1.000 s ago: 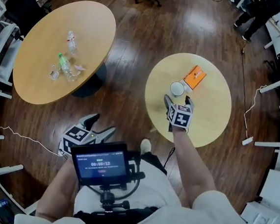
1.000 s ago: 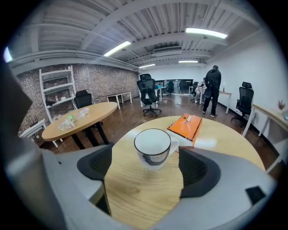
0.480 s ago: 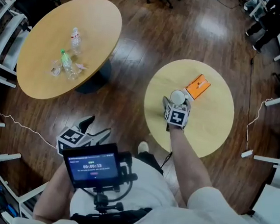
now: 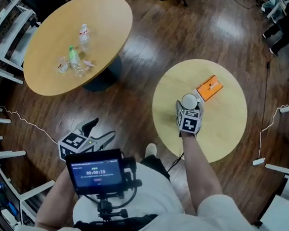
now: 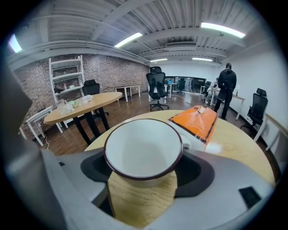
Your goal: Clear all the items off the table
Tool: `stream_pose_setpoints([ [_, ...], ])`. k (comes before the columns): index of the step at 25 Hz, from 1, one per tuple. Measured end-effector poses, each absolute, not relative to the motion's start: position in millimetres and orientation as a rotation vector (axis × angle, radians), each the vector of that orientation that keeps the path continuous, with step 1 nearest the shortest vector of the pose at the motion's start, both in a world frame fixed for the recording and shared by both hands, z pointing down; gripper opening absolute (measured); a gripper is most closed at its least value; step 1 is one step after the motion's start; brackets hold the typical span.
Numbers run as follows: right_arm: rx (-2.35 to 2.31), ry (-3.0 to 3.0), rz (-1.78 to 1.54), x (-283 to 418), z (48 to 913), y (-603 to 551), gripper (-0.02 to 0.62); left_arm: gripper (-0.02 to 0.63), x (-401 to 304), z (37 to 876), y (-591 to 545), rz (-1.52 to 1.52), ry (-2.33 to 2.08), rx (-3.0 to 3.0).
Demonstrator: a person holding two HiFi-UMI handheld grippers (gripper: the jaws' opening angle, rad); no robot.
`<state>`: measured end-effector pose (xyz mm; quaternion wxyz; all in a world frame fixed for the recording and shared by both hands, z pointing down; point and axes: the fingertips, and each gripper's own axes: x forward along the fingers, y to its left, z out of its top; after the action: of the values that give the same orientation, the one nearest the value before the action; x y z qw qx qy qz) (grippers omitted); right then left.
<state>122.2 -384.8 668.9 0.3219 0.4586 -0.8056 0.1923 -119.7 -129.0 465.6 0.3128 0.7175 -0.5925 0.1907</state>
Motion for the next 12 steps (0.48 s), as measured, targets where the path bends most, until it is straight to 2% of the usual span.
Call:
stream_pose_setpoints([
  [12, 1.021, -2.266, 0.386, 123.4, 596.1, -342.9, 0.408, 0.344, -106.9, 468.3, -133.3, 0.407, -1.594, 1.888],
])
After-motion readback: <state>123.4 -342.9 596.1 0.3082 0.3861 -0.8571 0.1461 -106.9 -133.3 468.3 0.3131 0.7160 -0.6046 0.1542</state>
